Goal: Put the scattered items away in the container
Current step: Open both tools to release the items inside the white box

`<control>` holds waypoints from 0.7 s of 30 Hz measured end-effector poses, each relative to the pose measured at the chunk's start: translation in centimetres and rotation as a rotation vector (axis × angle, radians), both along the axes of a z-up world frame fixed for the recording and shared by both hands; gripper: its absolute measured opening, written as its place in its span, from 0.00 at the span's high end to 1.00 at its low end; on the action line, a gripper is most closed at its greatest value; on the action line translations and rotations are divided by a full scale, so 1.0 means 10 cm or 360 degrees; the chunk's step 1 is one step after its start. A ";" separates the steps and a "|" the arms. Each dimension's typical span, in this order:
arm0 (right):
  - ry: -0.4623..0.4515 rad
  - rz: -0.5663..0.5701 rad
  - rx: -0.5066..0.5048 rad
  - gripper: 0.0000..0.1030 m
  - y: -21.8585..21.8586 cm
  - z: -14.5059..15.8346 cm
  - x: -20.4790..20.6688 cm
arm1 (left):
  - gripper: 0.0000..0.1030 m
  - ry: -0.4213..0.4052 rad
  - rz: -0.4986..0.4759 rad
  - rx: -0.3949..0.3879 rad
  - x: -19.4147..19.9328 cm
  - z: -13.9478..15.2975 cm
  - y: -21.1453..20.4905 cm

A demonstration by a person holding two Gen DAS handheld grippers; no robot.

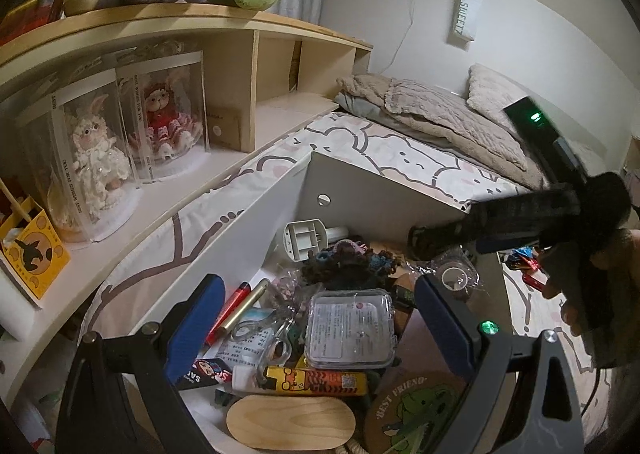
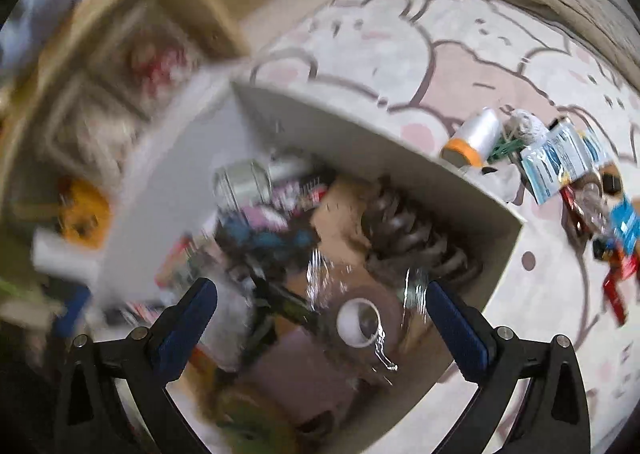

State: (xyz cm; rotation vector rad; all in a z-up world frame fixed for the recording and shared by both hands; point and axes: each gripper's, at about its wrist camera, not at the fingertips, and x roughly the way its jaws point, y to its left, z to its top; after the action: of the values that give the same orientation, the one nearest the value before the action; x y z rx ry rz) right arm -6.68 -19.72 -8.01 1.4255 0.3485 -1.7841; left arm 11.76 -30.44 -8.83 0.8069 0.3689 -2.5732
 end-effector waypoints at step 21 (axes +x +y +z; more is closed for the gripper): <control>-0.0213 0.0198 -0.0188 0.00 -0.16 0.16 0.24 | 0.06 0.0015 0.0001 0.0002 0.09 0.03 -0.06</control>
State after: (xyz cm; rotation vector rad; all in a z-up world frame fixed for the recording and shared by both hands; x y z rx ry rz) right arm -4.32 -21.34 -6.46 1.4006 0.2520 -1.5744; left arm 12.65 -31.07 -8.57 0.7950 0.3740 -2.5772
